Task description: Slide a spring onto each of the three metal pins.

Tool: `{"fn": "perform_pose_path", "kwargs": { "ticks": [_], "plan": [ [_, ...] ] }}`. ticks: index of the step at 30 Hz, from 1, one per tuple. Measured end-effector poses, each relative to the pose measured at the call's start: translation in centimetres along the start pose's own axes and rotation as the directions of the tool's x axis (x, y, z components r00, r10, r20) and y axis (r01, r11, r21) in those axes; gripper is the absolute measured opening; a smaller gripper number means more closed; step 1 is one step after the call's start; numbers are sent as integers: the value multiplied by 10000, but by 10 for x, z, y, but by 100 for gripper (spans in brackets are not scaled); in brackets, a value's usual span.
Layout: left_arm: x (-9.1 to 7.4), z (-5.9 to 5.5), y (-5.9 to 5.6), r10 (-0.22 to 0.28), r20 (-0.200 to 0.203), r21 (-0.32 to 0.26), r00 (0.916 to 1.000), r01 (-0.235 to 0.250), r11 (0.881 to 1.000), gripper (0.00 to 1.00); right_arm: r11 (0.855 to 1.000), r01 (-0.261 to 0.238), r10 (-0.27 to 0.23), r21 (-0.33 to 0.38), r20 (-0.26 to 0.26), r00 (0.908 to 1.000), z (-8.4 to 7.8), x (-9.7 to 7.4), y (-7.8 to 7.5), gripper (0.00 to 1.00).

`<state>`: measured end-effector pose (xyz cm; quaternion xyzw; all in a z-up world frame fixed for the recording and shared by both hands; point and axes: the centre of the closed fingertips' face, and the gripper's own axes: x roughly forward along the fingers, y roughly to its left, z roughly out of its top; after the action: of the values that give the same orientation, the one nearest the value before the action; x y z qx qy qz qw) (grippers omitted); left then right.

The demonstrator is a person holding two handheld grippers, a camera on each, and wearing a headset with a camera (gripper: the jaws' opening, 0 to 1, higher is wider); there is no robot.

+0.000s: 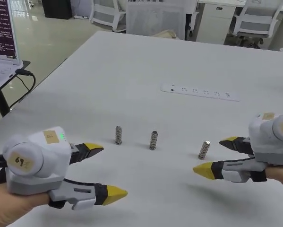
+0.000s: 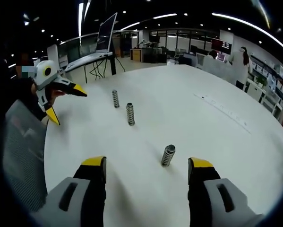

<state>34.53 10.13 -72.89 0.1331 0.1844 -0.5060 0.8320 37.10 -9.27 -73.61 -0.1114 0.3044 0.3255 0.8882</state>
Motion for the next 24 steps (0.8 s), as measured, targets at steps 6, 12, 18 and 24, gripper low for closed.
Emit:
{"fn": "perform_pose_path", "kwargs": {
  "ticks": [6,12,18,24],
  "plan": [
    [-2,-2,1,71,13,-117,10000,-71,9999,65,10000,0,-1,7,306,9995,1,-5,8,74],
    [-2,-1,3,238,151,-320,9996,-233,9992,66,9999,112,-112,5,429,9990,-2,-9,14,79],
    [-3,2,3,311,250,-367,9992,-301,9989,66,9997,209,-218,157,608,9979,-3,-12,18,80],
    [-7,1,6,454,326,-444,9984,-440,9980,67,9994,279,-298,220,900,9955,-3,-17,23,82]
  ]
}}
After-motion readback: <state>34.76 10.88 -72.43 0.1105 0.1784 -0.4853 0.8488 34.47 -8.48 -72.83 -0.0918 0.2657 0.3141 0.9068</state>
